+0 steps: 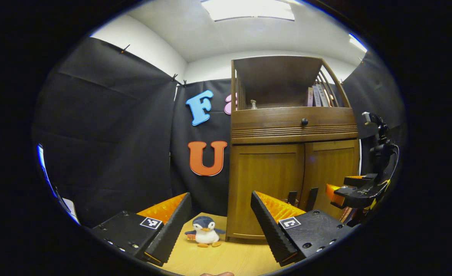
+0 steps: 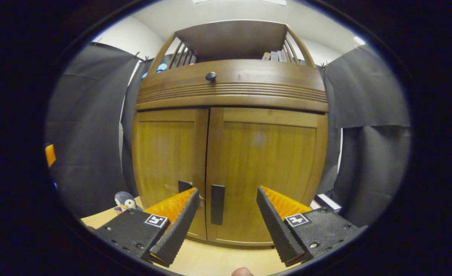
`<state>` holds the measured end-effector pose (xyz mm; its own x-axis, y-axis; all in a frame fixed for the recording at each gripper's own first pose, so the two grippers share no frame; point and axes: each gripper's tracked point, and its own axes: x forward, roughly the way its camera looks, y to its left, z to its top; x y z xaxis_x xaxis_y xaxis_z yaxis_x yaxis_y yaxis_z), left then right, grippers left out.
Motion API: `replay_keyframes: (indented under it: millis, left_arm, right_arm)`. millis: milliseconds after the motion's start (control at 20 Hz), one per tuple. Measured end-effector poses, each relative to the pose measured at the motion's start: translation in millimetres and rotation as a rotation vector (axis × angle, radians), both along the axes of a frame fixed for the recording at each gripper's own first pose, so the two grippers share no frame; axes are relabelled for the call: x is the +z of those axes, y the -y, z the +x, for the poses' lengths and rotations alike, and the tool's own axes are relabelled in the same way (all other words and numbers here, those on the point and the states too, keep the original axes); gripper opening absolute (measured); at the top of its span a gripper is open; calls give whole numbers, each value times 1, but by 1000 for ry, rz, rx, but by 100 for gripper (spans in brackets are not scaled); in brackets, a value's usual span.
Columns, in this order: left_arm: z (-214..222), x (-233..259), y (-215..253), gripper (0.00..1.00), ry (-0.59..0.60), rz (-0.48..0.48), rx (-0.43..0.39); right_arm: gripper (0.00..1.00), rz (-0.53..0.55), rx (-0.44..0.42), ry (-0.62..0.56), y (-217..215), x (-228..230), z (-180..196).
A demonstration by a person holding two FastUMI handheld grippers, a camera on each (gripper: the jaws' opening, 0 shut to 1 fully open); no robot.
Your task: Open the right door of the double-door shoe cabinet with the right hand, and open the left door with the left hand.
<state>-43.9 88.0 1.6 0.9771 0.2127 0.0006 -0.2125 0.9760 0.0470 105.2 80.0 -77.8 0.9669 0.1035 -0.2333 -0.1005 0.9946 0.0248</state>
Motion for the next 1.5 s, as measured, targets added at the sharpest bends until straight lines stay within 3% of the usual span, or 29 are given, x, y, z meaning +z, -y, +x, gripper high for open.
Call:
replay_keyframes:
  millis: [250,500,800,1050,1250,1500]
  left_arm:
    - [-13,-2,-34,95,-4,-11,85]
    - [-20,-4,-55,95,-13,-17,136]
    - [-20,-4,-53,94,-33,10,111]
    - [-15,0,-51,94,-40,23,92]
    - [-13,-3,-41,95,-44,3,45]
    - [-3,-14,-27,95,-60,-22,-5]
  right_arm:
    - [89,-19,-18,-133,-10,-49,34]
    - [76,-39,-43,-182,-15,-73,65]
    - [60,-31,-66,-224,-14,-91,85]
    - [40,-11,-107,-216,-12,-95,93]
    - [35,34,-80,-224,-13,-95,89]
    - [32,42,-42,-222,-10,-91,58]
